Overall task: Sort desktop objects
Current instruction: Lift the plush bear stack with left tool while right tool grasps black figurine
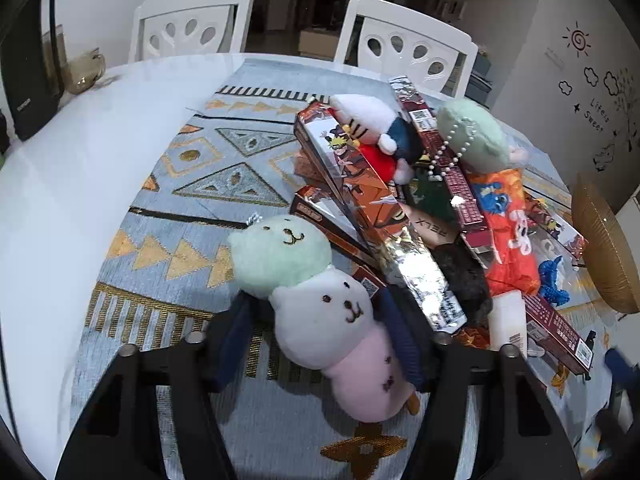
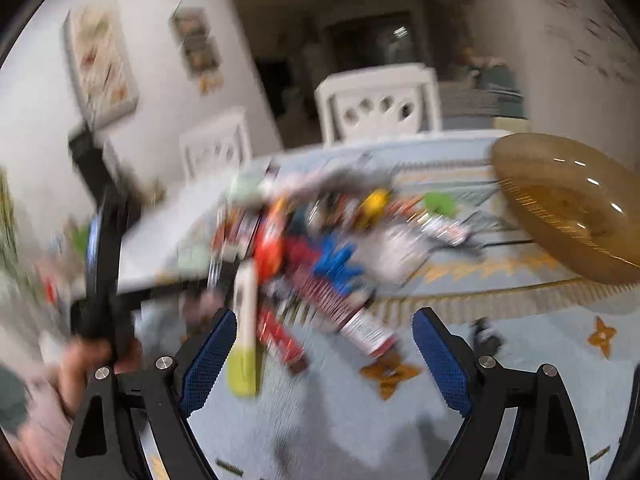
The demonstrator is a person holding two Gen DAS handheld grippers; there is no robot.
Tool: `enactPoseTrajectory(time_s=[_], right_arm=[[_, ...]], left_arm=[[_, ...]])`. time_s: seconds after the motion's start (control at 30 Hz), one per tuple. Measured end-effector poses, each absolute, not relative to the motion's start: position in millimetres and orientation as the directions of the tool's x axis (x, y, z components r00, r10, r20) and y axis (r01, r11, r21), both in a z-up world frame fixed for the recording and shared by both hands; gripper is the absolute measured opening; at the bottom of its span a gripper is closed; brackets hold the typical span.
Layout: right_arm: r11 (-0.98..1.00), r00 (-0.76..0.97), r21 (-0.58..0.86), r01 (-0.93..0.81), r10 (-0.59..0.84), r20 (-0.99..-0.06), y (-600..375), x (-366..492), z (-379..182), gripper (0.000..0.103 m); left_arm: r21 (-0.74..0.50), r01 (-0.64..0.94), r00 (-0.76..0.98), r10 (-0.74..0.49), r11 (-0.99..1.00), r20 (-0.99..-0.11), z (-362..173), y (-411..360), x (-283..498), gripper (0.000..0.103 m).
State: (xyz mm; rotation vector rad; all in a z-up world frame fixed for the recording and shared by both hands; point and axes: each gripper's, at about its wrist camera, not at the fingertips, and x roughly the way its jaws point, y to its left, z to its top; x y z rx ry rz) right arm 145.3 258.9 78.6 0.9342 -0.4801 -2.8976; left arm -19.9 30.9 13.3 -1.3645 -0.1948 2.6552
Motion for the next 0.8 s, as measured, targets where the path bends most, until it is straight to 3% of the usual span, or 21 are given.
enactPoseTrajectory(time_s=[0.13,0.3,0.4,0.5,0.63,0.67,0.7,0.73,0.8], right_arm=[[-0.902,-0.812,0.407,-0.141,-0.130,-0.569,305.8,159.9,85.3,0.088],[-0.893,-0.751,0.399,-0.207,-0.116,-0.650,317.2,156.0,82.8,0.069],[-0.915,-0.688,0.305,-0.265,-0.043,-0.725,307.7,148.2,66.5,0.056],[-0.934,-0.599,0.158,-0.321,0.071,-0.798,296.4,135.1,48.9,0.054],[-0.933,-0.545,0.101,-0.346,0.112,-0.831,309.1,122.7,26.5,0.054],[-0.936,-0.550,0.080,-0.344,0.132,-0.824,307.9,121.7,28.0,0.051],[-0.940,-0.542,0.056,-0.335,0.144,-0.828,305.4,120.4,26.2,0.039],[-0.944,-0.540,0.021,-0.330,0.171,-0.824,302.0,120.3,24.8,0.035],[-0.947,-0.546,0.014,-0.320,0.172,-0.820,298.8,122.7,23.9,0.034]], left_arm=[[-0.244,-0.099,-0.584,0.255,-0.965,-0.771,24.2,21.8,-12.8,0.034],[-0.289,-0.134,-0.673,0.301,-0.948,-0.675,52.5,12.9,3.8,0.034],[-0.277,-0.158,-0.700,0.305,-0.948,-0.646,61.0,15.2,12.4,0.034],[-0.287,-0.186,-0.695,0.332,-0.940,-0.638,60.2,16.7,16.0,0.034],[-0.279,-0.217,-0.693,0.349,-0.936,-0.631,63.6,27.8,20.9,0.034],[-0.275,-0.224,-0.696,0.351,-0.935,-0.627,65.0,28.9,21.6,0.034],[-0.267,-0.236,-0.700,0.355,-0.934,-0.620,66.6,31.2,23.8,0.034],[-0.263,-0.243,-0.704,0.356,-0.934,-0.614,67.9,34.8,26.1,0.034],[-0.240,-0.255,-0.712,0.350,-0.937,-0.609,69.5,39.9,29.2,0.034]])
